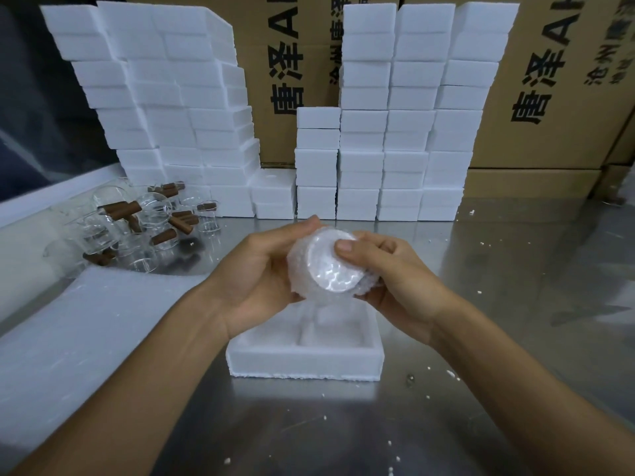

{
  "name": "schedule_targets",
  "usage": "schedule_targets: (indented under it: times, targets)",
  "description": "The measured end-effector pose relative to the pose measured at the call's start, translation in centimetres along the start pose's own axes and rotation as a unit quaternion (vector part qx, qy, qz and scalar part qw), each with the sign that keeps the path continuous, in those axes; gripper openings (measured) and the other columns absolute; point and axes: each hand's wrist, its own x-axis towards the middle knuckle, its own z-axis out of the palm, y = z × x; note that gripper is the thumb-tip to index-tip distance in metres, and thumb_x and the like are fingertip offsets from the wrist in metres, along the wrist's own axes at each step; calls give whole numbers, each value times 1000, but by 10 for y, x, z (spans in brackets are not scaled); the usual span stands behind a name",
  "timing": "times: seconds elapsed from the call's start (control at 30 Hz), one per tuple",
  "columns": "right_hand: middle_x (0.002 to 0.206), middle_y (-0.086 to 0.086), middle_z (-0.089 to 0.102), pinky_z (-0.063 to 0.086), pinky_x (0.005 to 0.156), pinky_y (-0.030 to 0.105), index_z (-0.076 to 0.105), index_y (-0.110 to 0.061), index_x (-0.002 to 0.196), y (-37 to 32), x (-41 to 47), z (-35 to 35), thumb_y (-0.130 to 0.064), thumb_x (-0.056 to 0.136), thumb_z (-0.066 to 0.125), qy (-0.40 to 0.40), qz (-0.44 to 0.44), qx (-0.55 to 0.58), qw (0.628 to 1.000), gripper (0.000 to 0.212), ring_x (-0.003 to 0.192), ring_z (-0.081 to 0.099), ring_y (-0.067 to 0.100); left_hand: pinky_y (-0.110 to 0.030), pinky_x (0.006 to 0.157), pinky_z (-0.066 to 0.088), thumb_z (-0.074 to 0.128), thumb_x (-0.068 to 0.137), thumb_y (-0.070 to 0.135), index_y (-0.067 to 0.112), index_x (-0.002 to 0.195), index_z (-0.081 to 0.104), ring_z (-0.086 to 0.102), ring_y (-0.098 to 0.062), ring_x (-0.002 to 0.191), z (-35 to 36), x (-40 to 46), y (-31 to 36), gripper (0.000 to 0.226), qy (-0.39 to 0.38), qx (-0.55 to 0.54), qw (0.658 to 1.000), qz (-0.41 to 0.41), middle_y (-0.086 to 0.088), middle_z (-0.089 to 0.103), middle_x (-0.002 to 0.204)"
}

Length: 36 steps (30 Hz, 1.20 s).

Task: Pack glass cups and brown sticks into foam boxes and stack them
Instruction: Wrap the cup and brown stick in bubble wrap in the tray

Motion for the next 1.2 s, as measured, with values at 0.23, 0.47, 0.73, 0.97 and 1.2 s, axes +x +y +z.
schedule_targets:
  times: [0.23,0.47,0.73,0.97,1.2]
  targets:
    - [98,8,76,59,78,31,74,-8,104,-8,2,-4,-32,62,87,41,-18,-23,999,50,88,73,20,-48,103,41,86,61,40,5,137,54,55,-37,122,-1,-5,3,89,-22,43,997,57,-17,59,131]
    - [92,-3,76,55,68,19,74,-22,99,-23,-5,-1,-37,46,100,96,-133,-240,957,62,79,72,10,-32,91,56,81,60,24,13,121,65,68,-25,109,-13,-13,12,64,-6,226,967,119,-8,71,116]
    - [85,-16,69,50,61,18,67,-29,99,-28,-10,3,-37,52,98,10,-145,-461,876,57,71,65,3,-45,85,58,90,55,22,29,115,64,69,-22,93,-5,-21,25,67,28,448,870,205,9,66,114]
    - [78,-10,60,42,54,22,67,-26,82,-23,-8,1,-46,57,92,12,-167,-545,821,41,65,54,8,-27,81,52,78,58,21,36,108,58,62,-9,93,3,-22,23,56,54,572,780,249,22,59,109]
    - [61,-28,55,38,52,12,53,-41,63,-22,-8,-3,-36,60,94,-13,-183,-548,816,41,60,54,0,-29,78,50,78,61,14,32,109,56,60,-10,92,3,-14,12,56,41,593,761,260,21,56,109]
